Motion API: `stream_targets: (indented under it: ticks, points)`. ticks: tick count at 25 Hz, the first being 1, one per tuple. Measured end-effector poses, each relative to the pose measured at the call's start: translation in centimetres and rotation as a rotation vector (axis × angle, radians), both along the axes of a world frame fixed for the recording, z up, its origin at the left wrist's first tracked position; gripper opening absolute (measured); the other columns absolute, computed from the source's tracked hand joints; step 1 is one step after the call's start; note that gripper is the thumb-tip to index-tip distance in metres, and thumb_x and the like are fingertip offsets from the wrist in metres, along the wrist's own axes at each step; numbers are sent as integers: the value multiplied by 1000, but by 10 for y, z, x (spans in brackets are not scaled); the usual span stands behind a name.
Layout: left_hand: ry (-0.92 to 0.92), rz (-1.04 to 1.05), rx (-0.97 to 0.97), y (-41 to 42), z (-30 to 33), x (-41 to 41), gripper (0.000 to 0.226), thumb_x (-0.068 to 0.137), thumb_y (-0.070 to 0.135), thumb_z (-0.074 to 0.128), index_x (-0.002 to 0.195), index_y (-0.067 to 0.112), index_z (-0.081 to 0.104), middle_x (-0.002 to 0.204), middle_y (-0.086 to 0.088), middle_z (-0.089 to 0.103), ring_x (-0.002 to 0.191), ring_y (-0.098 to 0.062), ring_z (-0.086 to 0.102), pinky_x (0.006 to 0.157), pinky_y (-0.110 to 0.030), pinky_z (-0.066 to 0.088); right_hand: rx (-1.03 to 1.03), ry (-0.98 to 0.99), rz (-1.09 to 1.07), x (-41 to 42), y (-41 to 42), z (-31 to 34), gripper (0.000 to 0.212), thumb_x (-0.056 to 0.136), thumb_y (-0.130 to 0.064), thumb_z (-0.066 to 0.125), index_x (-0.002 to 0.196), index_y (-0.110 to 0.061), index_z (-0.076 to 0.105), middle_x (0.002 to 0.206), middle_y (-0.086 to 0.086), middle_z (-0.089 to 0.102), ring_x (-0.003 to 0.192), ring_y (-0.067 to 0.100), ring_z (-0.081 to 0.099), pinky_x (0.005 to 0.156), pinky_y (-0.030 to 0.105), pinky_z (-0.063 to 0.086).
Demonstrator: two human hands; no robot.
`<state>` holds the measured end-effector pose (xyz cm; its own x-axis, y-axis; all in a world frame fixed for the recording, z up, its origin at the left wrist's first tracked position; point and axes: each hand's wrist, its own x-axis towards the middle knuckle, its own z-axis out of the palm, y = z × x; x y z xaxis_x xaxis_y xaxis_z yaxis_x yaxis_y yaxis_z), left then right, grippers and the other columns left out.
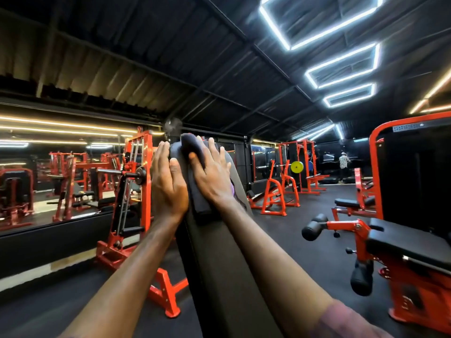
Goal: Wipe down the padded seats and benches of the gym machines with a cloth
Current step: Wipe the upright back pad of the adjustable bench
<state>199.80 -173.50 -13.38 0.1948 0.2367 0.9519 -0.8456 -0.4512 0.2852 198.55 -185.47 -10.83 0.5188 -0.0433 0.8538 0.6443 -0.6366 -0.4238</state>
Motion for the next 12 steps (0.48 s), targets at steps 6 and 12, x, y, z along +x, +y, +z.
stream_targets:
  ticks: [6, 12]
  points:
    - [-31, -2, 42, -2, 0, -5, 56, 108, 25, 34, 161, 7, 39, 169, -7, 35, 160, -19, 25, 131, -40, 19, -131, -178, 81, 4, -17, -38, 61, 103, -63, 37, 161, -47, 31, 173, -13, 21, 163, 16, 7, 130, 58, 8]
    - [-64, -13, 91, 5, 5, -1, 55, 105, 30, 38, 156, 10, 43, 162, -8, 42, 152, -20, 35, 126, -46, 29, 33, -141, 10, 5, 15, 19, 58, 100, -60, 41, 156, -47, 40, 168, -11, 35, 160, 15, 21, 131, 49, 15]
